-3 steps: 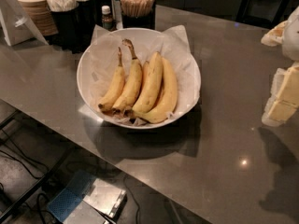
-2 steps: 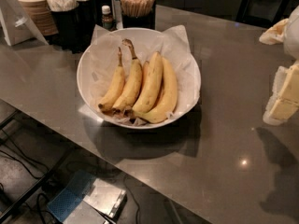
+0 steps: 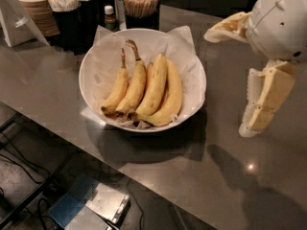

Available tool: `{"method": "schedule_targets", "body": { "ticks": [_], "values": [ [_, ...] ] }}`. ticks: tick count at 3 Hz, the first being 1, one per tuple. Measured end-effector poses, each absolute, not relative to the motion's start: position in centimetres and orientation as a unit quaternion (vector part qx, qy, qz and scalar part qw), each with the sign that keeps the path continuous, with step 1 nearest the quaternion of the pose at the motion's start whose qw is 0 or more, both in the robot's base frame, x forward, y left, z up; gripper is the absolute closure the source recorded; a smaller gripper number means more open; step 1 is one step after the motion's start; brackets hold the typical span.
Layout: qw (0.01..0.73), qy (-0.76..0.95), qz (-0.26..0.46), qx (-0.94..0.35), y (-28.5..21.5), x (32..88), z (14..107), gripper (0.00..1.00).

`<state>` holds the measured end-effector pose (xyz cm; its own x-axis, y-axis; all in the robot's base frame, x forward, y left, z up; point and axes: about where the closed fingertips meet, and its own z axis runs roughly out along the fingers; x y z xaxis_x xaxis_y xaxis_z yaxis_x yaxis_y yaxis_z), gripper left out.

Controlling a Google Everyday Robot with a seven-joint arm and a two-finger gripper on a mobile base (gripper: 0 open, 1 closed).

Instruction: Pick banana from white bowl

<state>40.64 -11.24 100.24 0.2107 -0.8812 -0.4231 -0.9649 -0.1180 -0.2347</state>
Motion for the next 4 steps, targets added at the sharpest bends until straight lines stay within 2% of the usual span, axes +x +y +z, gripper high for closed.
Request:
{"method": "schedule_targets", "body": {
  "ticks": [1, 2, 4],
  "values": [
    [0.252, 0.56, 0.117, -0.781, -3.6, 37.7, 101.2, 0.0],
    [0.267, 0.557, 0.1, -0.78, 3.1, 36.3, 101.0, 0.0],
    [0.308, 0.555, 0.062, -0.77, 13.1, 39.0, 101.3, 0.0]
  ]
}}
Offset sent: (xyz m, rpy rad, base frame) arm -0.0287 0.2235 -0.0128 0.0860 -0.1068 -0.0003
